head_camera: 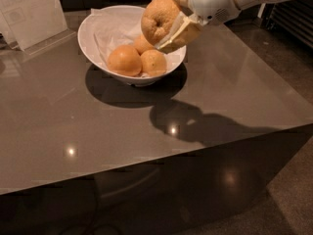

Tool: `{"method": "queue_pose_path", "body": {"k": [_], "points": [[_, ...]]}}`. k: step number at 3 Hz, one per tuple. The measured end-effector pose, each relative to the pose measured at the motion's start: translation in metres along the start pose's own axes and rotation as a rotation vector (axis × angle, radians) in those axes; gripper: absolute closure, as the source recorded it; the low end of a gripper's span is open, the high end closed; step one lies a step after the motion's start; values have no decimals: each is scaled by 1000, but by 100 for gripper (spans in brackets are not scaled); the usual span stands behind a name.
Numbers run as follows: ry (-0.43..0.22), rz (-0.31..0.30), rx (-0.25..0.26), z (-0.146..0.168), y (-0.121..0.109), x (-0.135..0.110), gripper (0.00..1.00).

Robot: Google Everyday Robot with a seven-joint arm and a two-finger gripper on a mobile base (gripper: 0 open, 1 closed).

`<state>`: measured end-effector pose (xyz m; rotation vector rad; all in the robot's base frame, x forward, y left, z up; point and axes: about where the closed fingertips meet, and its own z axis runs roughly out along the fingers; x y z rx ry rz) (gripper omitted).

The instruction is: Pick orange from white bowl

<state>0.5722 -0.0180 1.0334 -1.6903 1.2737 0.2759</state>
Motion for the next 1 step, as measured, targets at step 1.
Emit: {"method": "queue_pose_path", "body": {"k": [1], "points": [[0,0,0,0,0,0,100]]}}
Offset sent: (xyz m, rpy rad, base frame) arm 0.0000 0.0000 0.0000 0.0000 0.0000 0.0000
